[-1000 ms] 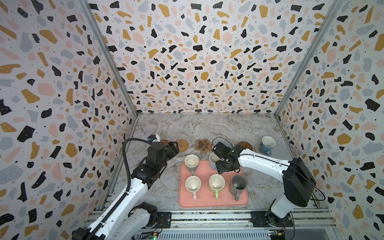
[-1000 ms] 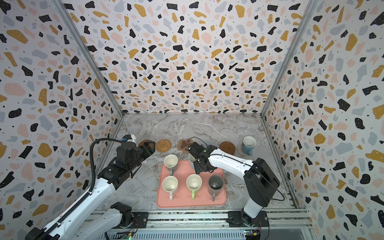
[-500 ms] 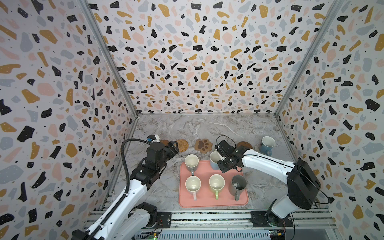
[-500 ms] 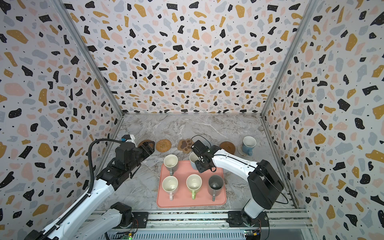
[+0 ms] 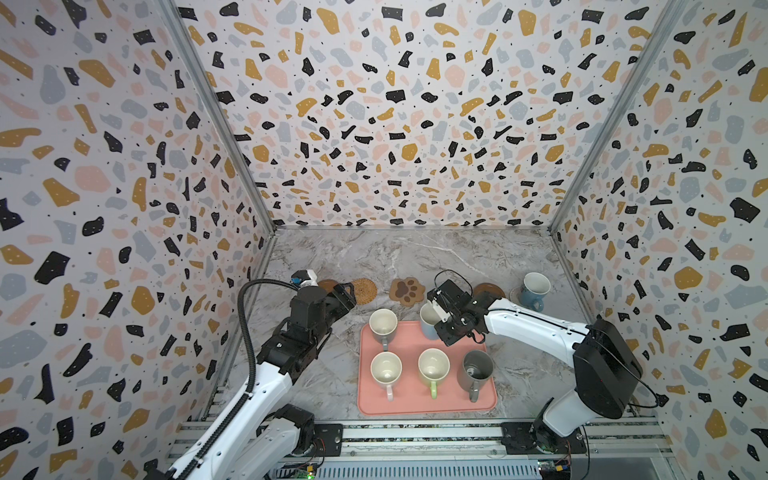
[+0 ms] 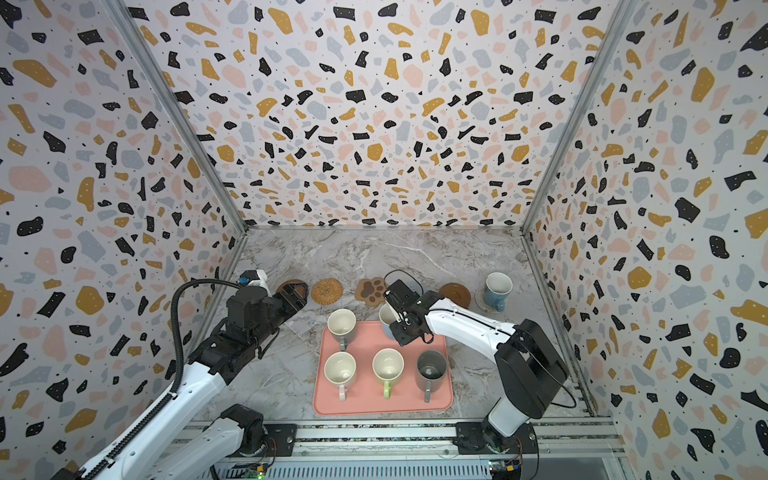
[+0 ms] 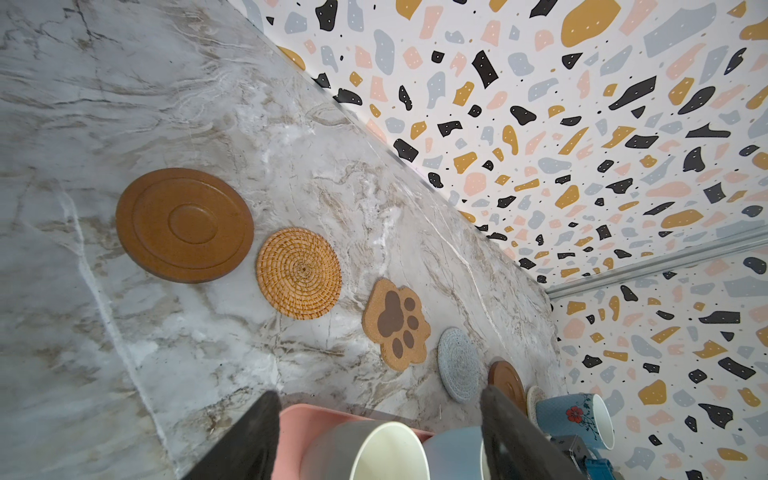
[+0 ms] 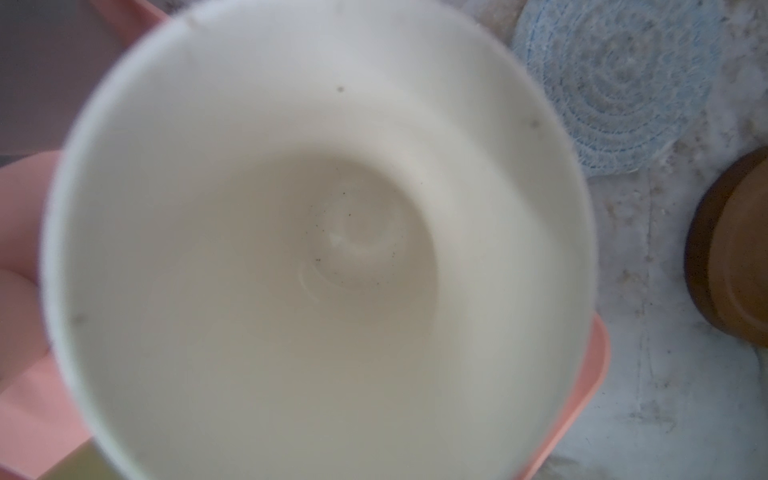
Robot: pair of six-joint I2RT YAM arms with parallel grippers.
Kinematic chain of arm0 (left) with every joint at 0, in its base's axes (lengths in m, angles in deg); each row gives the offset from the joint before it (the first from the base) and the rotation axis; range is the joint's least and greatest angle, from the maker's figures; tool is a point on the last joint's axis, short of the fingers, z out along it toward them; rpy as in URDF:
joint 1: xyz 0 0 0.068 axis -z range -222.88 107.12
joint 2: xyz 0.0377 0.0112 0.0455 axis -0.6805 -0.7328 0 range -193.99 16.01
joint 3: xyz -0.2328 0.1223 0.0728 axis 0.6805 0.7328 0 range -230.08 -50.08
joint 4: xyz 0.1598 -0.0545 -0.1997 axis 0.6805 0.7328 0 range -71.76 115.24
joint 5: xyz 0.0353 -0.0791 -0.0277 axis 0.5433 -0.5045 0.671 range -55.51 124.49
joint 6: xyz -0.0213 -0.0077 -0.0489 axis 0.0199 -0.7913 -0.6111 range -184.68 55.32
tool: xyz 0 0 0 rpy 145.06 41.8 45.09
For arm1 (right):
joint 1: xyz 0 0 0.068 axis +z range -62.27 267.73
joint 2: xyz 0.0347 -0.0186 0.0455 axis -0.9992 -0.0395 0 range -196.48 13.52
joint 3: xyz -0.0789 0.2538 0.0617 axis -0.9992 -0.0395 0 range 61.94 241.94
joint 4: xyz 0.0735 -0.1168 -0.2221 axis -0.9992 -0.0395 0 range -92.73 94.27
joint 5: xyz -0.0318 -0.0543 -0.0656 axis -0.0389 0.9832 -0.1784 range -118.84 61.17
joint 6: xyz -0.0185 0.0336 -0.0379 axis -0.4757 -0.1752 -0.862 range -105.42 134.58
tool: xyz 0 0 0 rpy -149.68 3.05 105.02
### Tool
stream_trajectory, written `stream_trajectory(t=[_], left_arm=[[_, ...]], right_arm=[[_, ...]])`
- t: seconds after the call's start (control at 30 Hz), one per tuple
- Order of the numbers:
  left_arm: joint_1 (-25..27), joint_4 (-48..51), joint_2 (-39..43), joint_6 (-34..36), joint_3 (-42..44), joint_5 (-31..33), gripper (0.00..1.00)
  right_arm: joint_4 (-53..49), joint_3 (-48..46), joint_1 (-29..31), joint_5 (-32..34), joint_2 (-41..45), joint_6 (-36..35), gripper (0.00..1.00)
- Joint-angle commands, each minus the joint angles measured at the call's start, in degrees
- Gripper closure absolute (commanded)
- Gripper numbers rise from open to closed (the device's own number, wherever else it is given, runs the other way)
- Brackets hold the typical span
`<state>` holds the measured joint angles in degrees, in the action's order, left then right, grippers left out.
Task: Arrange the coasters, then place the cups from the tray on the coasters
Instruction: 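Lower the right gripper into the white mug with the blue handle, then lift the white blue-handled mug with the right gripper toward the coasters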
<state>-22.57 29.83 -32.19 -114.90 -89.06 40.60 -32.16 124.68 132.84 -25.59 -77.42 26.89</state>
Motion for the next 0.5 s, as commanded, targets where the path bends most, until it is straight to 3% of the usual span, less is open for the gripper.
stream_trajectory(t=[0.0, 0.47], left_arm=[[-0.2, -0.4, 0.8, 0.0, 0.6, 0.7, 0.23], [-0.3, -0.8, 0.7, 0.0, 0.7, 0.6, 0.23]], right_arm=[[0.8, -0.2, -0.3, 1.0, 3.1, -0.7, 0.77], [1.6, -1.3, -0.3, 1.8, 5.0, 0.0, 0.86]])
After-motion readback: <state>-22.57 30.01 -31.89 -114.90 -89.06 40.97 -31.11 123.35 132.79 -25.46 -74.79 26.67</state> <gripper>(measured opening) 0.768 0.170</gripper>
